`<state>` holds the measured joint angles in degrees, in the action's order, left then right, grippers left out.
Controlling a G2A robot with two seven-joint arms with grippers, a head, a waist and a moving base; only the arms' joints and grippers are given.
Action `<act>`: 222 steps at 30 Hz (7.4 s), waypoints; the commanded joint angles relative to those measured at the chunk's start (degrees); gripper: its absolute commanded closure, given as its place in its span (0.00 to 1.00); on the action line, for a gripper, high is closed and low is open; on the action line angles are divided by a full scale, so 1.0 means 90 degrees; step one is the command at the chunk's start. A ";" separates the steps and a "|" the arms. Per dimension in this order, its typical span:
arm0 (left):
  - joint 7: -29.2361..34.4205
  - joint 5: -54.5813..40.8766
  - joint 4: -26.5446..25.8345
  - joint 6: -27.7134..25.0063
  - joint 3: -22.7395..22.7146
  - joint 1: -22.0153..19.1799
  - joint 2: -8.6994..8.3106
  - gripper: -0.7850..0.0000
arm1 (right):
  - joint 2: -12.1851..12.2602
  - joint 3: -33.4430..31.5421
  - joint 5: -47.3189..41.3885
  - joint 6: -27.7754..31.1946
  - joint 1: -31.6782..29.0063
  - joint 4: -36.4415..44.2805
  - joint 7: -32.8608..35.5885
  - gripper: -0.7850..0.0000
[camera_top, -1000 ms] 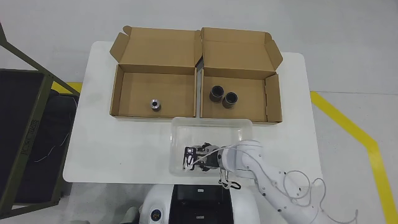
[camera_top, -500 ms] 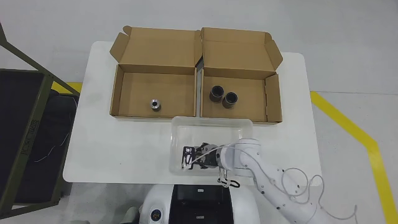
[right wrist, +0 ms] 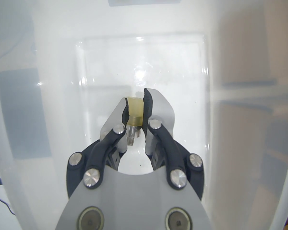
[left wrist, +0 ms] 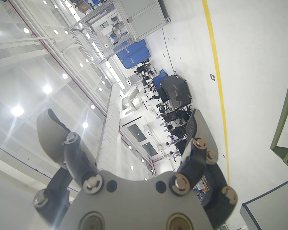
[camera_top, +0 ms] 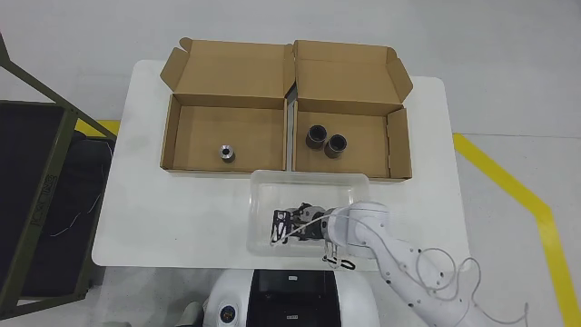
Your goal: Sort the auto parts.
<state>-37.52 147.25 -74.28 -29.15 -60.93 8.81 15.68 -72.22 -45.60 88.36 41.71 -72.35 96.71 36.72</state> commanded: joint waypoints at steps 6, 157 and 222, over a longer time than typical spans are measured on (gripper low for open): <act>0.0000 0.0000 0.0000 0.0000 0.0000 0.0000 0.0000 0.00 | 0.0001 0.0082 0.0103 -0.0090 0.0045 -0.0070 -0.0031 0.85; 0.0000 0.0000 0.0000 0.0000 0.0000 0.0000 0.0000 0.00 | -0.1617 0.1661 -0.0314 -0.2039 0.3460 -0.4424 -0.4281 0.86; 0.0000 0.0000 0.0000 0.0000 0.0000 0.0000 0.0000 0.00 | -0.0026 -0.3206 0.0651 -0.0917 -0.1770 0.1295 -0.4617 0.00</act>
<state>-37.52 147.25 -74.28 -29.15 -60.93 8.81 15.68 -72.64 -73.57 94.15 33.62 -87.42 108.14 -4.59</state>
